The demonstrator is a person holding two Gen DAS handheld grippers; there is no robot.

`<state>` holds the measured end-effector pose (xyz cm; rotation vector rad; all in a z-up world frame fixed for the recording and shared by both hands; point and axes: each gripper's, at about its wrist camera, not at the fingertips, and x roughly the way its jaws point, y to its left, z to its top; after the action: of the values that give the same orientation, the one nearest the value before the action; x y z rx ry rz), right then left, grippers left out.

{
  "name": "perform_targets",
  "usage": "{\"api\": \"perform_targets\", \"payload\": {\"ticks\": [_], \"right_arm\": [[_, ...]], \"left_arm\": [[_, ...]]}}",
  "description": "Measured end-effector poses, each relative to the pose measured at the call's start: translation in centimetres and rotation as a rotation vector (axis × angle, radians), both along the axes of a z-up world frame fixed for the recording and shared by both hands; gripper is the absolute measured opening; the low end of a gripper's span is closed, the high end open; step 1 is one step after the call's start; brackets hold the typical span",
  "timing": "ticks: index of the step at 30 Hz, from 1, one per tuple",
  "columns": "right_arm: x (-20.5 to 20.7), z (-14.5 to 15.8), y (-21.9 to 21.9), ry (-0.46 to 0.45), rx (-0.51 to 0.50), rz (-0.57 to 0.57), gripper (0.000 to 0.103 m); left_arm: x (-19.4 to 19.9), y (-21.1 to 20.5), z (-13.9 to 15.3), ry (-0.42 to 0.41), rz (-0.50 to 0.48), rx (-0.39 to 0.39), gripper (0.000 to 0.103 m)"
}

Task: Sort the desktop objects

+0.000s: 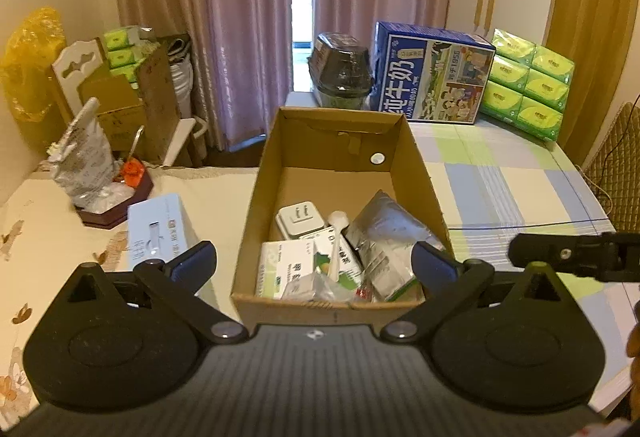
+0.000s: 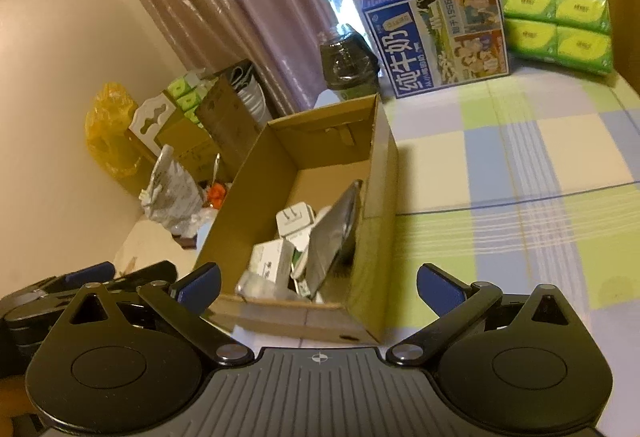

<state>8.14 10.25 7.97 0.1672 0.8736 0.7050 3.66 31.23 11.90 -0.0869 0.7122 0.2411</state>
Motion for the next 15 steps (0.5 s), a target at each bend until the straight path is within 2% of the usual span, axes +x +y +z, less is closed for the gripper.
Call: {"api": "perform_targets", "payload": {"ticks": [12,15], "right_arm": [[-4.1,0.9,-1.7,-0.072,-0.063,0.034,0.101],[-5.2,1.1,-1.9,-0.084,-0.075,0.051,0.101]], "left_arm": [[-6.2,-1.5,1.2,-0.026,0.042,-0.008,0.102],[-7.4,-1.9,1.3,-0.010,0.070,-0.006,0.102]]}}
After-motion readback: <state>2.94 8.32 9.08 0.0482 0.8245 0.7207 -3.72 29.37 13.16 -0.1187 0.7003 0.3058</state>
